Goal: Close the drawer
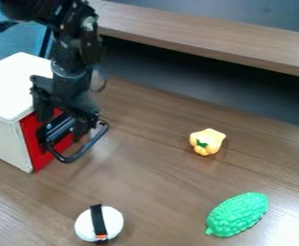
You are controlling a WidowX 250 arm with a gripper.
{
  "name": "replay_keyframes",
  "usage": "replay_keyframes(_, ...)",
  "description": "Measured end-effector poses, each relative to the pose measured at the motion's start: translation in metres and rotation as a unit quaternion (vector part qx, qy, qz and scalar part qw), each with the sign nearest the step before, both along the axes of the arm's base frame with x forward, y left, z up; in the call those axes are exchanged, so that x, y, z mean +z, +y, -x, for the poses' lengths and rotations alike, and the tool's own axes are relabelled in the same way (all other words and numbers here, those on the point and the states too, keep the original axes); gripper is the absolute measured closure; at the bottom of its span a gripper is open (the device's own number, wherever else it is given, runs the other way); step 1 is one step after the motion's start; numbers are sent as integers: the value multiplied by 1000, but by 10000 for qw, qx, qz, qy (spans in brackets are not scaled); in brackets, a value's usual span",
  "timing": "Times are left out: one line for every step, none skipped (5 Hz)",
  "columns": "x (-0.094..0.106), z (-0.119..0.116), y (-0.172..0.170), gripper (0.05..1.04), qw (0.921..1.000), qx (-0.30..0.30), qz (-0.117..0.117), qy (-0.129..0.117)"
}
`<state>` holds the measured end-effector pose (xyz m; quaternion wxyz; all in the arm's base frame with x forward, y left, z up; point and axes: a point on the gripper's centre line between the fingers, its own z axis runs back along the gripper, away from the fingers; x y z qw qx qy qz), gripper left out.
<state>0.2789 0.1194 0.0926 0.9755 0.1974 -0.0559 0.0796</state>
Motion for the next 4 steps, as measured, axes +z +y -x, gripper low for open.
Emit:
replay_keyframes(-2,1,3,85,9998,23,-190,100)
replay_keyframes(-2,-1,-7,85,9997,-100,-170,141)
replay_keyframes(-9,-6,-27,85,9982,-458,354,140)
replay_keyframes(6,-10,-52,85,9901,-897,1069,-141)
